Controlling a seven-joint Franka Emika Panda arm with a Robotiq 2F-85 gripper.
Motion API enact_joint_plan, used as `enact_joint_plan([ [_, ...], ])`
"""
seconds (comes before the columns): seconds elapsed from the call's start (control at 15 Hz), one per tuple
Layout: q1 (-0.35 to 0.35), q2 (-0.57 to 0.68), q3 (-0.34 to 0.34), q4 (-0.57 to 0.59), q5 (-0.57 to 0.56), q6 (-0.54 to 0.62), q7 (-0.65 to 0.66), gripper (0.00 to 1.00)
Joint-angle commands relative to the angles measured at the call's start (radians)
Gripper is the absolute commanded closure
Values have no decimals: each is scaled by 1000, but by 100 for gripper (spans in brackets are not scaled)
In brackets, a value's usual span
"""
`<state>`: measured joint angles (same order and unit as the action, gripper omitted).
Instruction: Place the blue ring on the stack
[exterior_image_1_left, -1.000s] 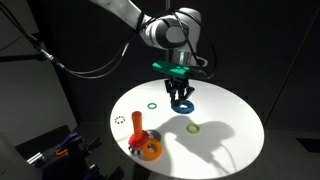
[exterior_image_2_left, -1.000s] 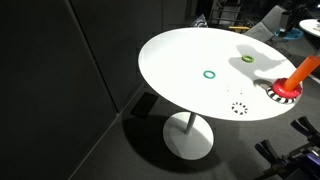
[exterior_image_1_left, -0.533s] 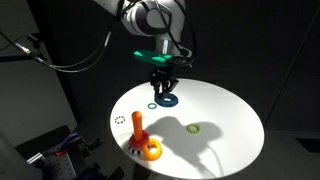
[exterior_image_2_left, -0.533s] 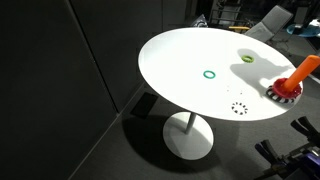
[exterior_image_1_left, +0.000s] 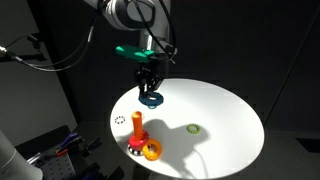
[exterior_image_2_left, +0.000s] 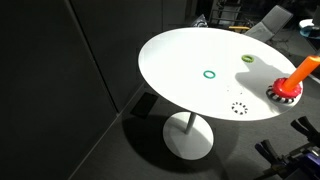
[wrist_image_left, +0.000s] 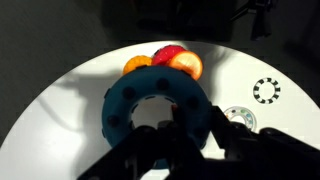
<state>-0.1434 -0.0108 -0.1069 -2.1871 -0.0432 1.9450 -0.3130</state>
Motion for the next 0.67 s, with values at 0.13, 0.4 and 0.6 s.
enact_joint_plan([
  [0.13, 12, -106, -5, -117, -23, 27, 15, 90],
  [0.4, 14, -144, -6, -190, -22, 105, 13, 90],
  [0.6, 17, -142, -7, -220, -18, 157, 12, 90],
])
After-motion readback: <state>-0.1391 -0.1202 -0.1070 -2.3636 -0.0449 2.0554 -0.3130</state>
